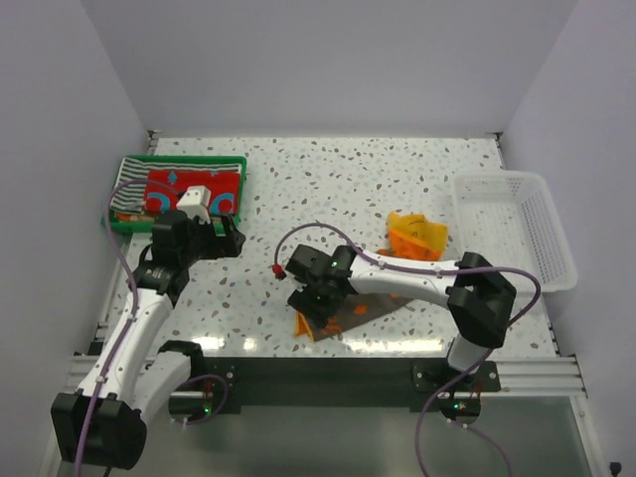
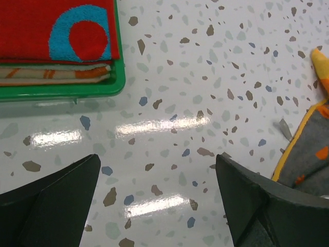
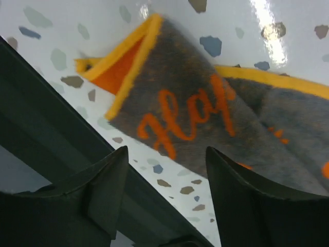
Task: Fold and stack the towels
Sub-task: Move the towel to the center of the board
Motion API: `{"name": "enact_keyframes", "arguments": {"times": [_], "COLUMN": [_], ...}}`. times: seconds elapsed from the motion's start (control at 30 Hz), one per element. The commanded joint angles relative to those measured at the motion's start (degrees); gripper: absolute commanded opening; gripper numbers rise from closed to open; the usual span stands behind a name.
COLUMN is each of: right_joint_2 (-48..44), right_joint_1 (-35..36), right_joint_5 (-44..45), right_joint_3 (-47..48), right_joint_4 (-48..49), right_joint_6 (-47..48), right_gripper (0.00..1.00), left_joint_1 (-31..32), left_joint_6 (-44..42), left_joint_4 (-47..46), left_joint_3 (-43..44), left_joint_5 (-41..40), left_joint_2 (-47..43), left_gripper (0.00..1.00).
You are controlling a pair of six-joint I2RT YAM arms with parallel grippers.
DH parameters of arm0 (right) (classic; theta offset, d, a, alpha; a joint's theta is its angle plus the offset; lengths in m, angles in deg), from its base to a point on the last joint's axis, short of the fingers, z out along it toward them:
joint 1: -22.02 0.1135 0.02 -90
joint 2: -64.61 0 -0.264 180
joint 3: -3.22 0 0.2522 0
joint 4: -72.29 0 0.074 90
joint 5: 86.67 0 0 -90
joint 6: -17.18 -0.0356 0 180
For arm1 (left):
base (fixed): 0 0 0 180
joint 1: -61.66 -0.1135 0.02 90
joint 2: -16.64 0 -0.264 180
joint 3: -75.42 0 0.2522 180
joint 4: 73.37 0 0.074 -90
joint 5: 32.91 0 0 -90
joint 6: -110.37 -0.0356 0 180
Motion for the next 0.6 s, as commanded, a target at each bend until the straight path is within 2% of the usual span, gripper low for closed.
{"name": "enact_keyframes", "arguments": {"times": [0.0,0.03,0.07,0.13,0.17,0.27,0.43,0.47,0.57], "right_joint_2": [-8.3,-9.6,-10.5,-12.6,-13.2,-14.7,-14.8,-14.8,-15.1], "right_joint_1": [-1.7,-2.5,-6.4,-12.2,-17.7,-26.7,-36.3,-39.0,-42.3], "right_joint_5": [1.9,8.2,10.0,10.4,10.7,11.5,9.9,10.1,11.0], "right_joint_3": [0.0,0.1,0.1,-0.7,-1.4,-4.4,-11.1,-12.0,-14.7], "right_joint_4": [-1.3,-2.0,-2.3,-2.6,-2.1,0.5,6.0,6.9,10.3], "right_joint_6": [-1.6,-1.3,-1.1,-1.7,-2.2,-2.8,-7.0,-8.4,-8.8], "right_gripper": [0.67,0.72,0.75,0.75,0.74,0.69,0.52,0.51,0.52], "left_joint_1": [0.5,0.7,1.1,3.0,4.0,10.2,26.2,30.6,38.0], "left_joint_6": [1.4,1.5,2.2,3.0,4.1,6.5,9.8,10.5,10.8], "left_joint_4": [-1.1,-1.4,-1.6,-2.1,-2.6,-3.8,-6.4,-6.7,-7.2], "left_joint_3": [1.5,1.5,1.5,2.1,2.2,3.5,7.1,8.9,13.9], "left_joint_5": [4.9,5.6,6.7,7.7,7.9,6.0,-0.4,-1.0,-4.1], "left_joint_2": [2.1,2.6,3.2,5.0,5.7,8.8,17.2,20.5,27.9], "left_gripper": [1.00,1.00,1.00,1.00,1.00,1.00,0.97,0.95,0.89]}}
